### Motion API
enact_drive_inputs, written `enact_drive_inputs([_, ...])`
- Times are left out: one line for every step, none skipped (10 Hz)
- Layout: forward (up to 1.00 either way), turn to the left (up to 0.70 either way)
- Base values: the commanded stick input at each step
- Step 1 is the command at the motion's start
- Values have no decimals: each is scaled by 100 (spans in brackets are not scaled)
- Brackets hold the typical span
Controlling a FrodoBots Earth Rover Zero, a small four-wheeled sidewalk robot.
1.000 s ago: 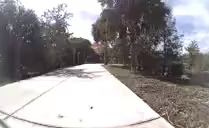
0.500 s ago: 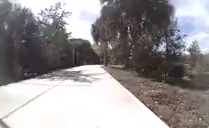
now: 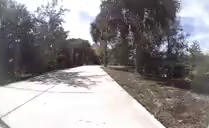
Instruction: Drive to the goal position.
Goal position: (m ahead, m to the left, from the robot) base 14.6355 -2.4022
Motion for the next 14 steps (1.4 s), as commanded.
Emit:
enact_drive_inputs([85,0])
enact_drive_inputs([85,0])
enact_drive_inputs([85,0])
enact_drive_inputs([85,0])
enact_drive_inputs([85,0])
enact_drive_inputs([85,0])
enact_drive_inputs([85,0])
enact_drive_inputs([85,0])
enact_drive_inputs([85,0])
enact_drive_inputs([85,0])
enact_drive_inputs([85,0])
enact_drive_inputs([85,0])
enact_drive_inputs([85,0])
enact_drive_inputs([85,0])
